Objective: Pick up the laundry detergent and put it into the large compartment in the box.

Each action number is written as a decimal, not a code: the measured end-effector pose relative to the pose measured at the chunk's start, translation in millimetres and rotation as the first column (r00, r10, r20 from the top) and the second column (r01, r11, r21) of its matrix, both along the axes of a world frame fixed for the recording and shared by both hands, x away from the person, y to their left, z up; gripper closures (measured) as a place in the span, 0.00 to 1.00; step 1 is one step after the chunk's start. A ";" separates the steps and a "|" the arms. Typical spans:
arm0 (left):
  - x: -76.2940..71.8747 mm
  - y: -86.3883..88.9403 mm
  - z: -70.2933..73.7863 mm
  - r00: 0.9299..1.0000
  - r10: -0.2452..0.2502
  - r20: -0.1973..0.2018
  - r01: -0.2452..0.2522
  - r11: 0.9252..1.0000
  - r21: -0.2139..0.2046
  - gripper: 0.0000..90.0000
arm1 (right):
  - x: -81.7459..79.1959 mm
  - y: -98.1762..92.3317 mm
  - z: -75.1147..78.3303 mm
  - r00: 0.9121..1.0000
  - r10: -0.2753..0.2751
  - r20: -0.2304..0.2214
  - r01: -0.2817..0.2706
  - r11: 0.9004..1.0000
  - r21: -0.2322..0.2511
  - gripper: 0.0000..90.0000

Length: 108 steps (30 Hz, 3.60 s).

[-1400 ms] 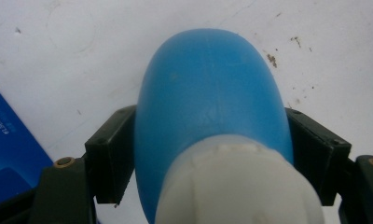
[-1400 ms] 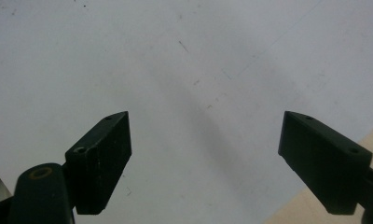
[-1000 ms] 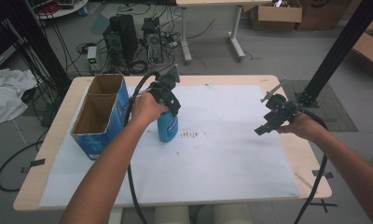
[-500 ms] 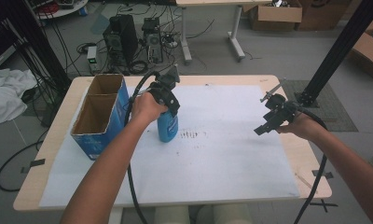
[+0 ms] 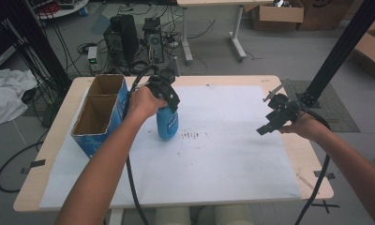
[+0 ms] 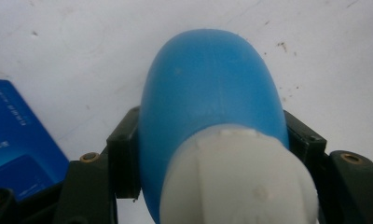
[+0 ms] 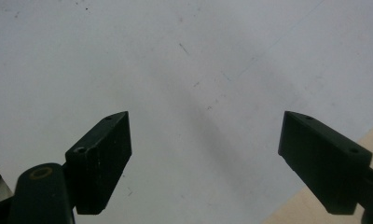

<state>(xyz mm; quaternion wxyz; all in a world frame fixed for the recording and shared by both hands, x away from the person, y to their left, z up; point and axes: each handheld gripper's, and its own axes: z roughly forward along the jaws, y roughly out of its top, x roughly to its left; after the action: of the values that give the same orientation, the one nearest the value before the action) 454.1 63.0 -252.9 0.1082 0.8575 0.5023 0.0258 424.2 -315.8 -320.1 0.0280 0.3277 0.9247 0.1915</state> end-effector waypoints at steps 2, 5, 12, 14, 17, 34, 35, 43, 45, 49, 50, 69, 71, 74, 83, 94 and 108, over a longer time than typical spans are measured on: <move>-0.4 2.1 6.4 1.000 0.000 0.002 0.000 1.000 0.005 0.42 | -1.0 -1.0 1.0 1.000 -0.002 0.001 0.002 1.000 0.001 0.19; -2.8 7.6 26.8 1.000 0.025 0.013 -0.025 1.000 0.007 0.42 | -1.6 -1.8 1.6 1.000 -0.001 0.004 0.001 1.000 0.003 0.19; -9.3 22.1 78.0 0.996 0.078 0.035 -0.079 0.997 0.015 0.42 | -3.7 -0.2 5.2 1.000 0.009 0.011 -0.009 1.000 0.006 0.19; -13.9 27.2 95.4 0.993 0.098 0.060 -0.099 0.995 0.019 0.42 | -3.8 0.8 7.4 1.000 0.013 0.015 -0.013 1.000 0.009 0.19; -17.5 31.1 106.3 0.992 0.108 0.069 -0.110 0.994 0.019 0.42 | -4.3 2.2 8.4 1.000 0.014 0.015 -0.015 1.000 0.011 0.19; -37.0 85.0 169.0 0.956 0.272 0.113 -0.272 0.962 -0.016 0.42 | -6.1 6.7 10.8 0.999 0.041 0.026 -0.041 0.999 0.017 0.19; -37.5 86.9 170.4 0.954 0.277 0.114 -0.277 0.961 -0.016 0.42 | -6.2 7.2 10.5 0.999 0.042 0.025 -0.042 0.999 0.018 0.19; -43.5 116.4 179.5 0.925 0.359 0.128 -0.359 0.933 -0.018 0.42 | -4.8 9.3 11.1 0.999 0.045 0.026 -0.046 0.999 0.015 0.19; -44.3 121.8 179.4 0.918 0.375 0.128 -0.377 0.926 -0.011 0.42 | -4.7 10.0 11.3 0.999 0.044 0.025 -0.044 0.999 0.016 0.19; -45.6 132.4 177.7 0.906 0.404 0.130 -0.406 0.914 -0.009 0.42 | -4.4 11.6 11.6 0.998 0.049 0.026 -0.049 0.999 0.016 0.19; -45.9 134.6 176.4 0.904 0.406 0.132 -0.410 0.912 -0.004 0.42 | -4.6 11.7 11.9 0.998 0.049 0.026 -0.050 0.999 0.017 0.19; -49.9 161.7 120.6 0.897 0.432 0.091 -0.439 0.896 0.064 0.42 | -4.5 14.0 11.5 0.999 0.048 0.026 -0.048 0.999 0.012 0.19; -50.1 162.6 117.1 0.898 0.431 0.088 -0.437 0.897 0.065 0.42 | -4.2 14.4 11.4 0.998 0.051 0.027 -0.052 0.999 0.011 0.19; -50.3 165.5 105.7 0.899 0.432 0.079 -0.437 0.897 0.064 0.42 | -4.3 16.2 10.8 0.998 0.050 0.025 -0.051 0.999 0.012 0.19; -49.5 172.9 71.5 0.902 0.428 0.067 -0.431 0.900 0.059 0.42 | -4.6 15.6 9.4 0.999 0.043 0.021 -0.043 0.999 0.011 0.19; -47.4 178.1 31.4 0.906 0.421 0.039 -0.423 0.904 0.062 0.42 | -3.9 15.8 6.9 0.999 0.041 0.015 -0.041 0.999 0.006 0.19; -46.3 178.5 -9.8 0.904 0.428 0.008 -0.427 0.901 0.078 0.42 | -3.8 16.8 4.4 0.999 0.041 0.009 -0.041 0.999 0.006 0.19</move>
<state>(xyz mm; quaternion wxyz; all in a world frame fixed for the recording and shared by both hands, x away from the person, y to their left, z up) 407.8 241.5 -262.7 0.0638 0.7303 0.6770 0.0644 420.4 -299.1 -315.7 0.0272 0.3080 0.9305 0.1965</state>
